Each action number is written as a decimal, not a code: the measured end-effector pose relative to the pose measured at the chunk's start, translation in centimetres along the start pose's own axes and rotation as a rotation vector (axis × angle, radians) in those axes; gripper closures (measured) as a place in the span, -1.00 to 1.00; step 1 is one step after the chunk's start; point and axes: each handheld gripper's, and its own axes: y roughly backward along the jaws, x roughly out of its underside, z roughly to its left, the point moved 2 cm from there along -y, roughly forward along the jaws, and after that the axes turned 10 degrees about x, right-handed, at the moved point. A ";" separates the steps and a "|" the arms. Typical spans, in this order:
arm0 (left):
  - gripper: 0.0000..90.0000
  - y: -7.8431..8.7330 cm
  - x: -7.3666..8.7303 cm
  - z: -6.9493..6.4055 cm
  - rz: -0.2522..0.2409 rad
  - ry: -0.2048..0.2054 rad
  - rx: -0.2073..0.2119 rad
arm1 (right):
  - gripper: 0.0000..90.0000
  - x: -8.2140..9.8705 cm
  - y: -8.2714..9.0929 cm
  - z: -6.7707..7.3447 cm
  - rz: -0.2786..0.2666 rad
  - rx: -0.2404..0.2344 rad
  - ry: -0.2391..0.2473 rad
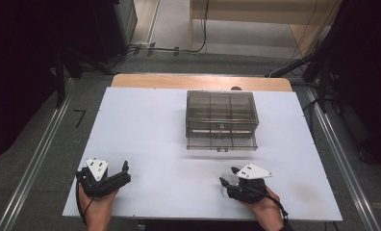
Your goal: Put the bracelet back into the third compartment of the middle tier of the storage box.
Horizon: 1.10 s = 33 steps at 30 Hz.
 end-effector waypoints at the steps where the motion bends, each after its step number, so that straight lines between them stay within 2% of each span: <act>1: -0.92 0.0 0.0 0.0 -0.001 0.000 0.000 | -0.02 0.0 0.0 0.0 -0.001 -0.001 0.000; 8: -0.92 0.1 0.0 0.0 -0.004 0.004 -0.003 | 0.23 0.0 -0.2 0.3 0.009 -0.023 0.012; 13: -0.92 0.1 0.0 0.1 -0.003 0.003 -0.002 | 0.51 0.0 -0.3 0.4 0.009 -0.021 0.020; 21: -0.92 0.1 0.0 0.1 -0.004 0.003 -0.002 | 0.70 0.0 -0.4 0.3 0.014 -0.027 0.015; 22: -0.92 0.1 0.0 0.1 -0.003 0.003 -0.001 | 0.78 0.0 -0.4 0.2 0.013 -0.028 0.016; 33: -0.92 0.1 0.0 0.1 -0.006 0.004 0.000 | 0.84 -0.2 0.1 -0.1 -0.007 -0.037 -0.011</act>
